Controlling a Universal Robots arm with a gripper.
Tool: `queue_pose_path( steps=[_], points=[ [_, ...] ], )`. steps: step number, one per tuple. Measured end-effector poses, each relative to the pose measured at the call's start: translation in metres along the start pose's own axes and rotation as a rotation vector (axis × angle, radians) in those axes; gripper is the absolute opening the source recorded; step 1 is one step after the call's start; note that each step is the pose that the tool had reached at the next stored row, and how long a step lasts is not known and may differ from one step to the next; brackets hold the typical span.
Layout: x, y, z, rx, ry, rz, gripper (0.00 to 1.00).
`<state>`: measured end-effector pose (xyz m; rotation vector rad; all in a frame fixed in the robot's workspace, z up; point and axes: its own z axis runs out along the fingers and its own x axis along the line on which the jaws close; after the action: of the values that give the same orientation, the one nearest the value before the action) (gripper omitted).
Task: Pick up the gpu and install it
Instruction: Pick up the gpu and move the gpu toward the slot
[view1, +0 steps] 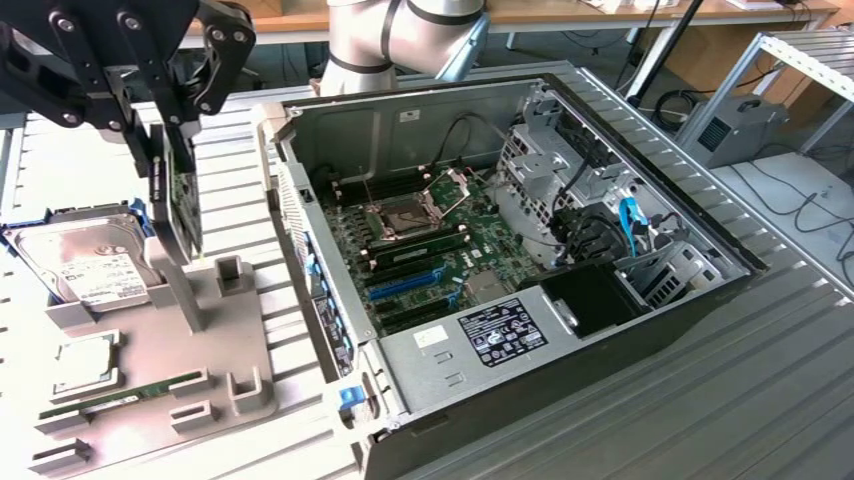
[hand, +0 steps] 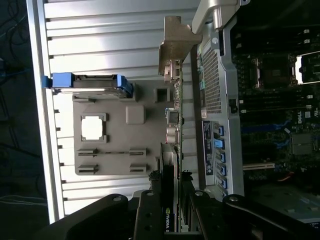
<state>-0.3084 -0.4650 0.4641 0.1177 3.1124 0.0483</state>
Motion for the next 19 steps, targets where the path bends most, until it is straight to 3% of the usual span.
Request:
queue_pose_path(
  steps=[19],
  points=[
    [0.000,0.0006,-0.0187,0.0000,0.0000,0.000,0.26]
  ],
)
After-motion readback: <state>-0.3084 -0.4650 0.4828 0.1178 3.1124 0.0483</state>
